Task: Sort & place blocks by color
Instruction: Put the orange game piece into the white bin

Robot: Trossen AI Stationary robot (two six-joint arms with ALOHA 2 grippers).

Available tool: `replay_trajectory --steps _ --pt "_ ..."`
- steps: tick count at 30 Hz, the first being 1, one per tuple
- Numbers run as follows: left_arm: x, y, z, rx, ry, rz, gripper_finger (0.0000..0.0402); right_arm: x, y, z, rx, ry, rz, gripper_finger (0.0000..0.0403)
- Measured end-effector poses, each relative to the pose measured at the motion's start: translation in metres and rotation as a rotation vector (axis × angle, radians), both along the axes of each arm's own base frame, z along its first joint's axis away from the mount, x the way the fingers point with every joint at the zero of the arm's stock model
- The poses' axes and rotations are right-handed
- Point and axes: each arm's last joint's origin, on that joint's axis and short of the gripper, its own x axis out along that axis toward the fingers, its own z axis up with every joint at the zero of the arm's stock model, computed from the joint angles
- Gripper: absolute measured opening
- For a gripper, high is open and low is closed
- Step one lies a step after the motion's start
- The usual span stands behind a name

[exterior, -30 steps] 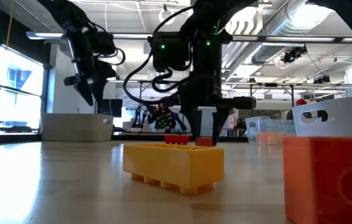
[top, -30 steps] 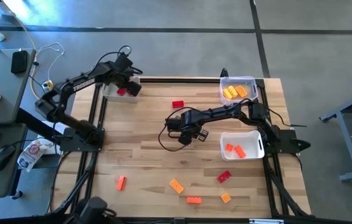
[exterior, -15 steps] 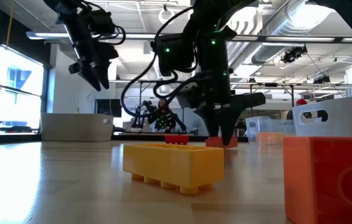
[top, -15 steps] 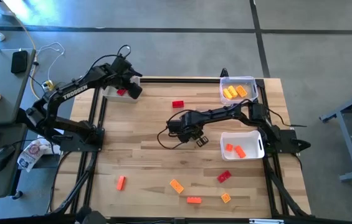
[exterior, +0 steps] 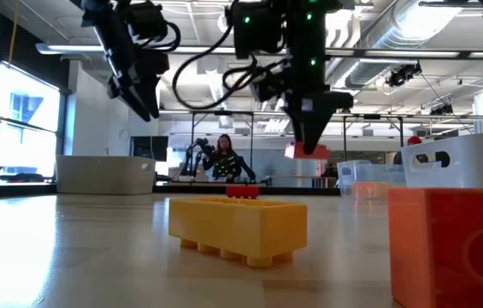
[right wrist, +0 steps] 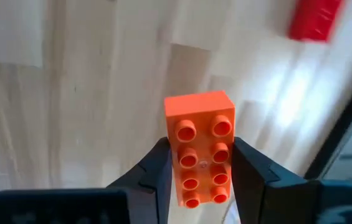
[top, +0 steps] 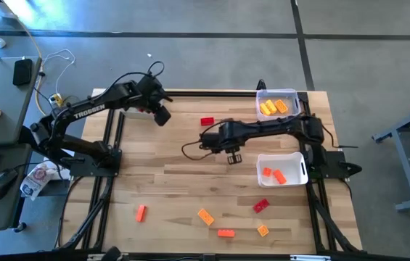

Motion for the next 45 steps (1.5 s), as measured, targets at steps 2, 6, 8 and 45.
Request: replay_trajectory --steps 2,6,8,45 --pt "0.003 -0.003 0.000 0.000 0.000 -0.017 0.0197 -0.006 0.000 0.012 -0.019 -0.032 -0.048 0.0100" --pt "0.007 -0.008 0.000 0.001 0.001 -0.043 0.0197 -0.018 -0.001 0.034 -0.051 -0.090 -0.142 0.0100" --pt "0.009 -0.010 0.000 0.001 0.001 -0.054 0.0197 -0.025 -0.001 0.043 -0.074 -0.115 -0.196 0.0100" --pt "0.033 -0.043 0.000 0.002 0.004 -0.214 0.0197 -0.171 0.035 0.026 0.028 -0.135 -0.850 0.0100"
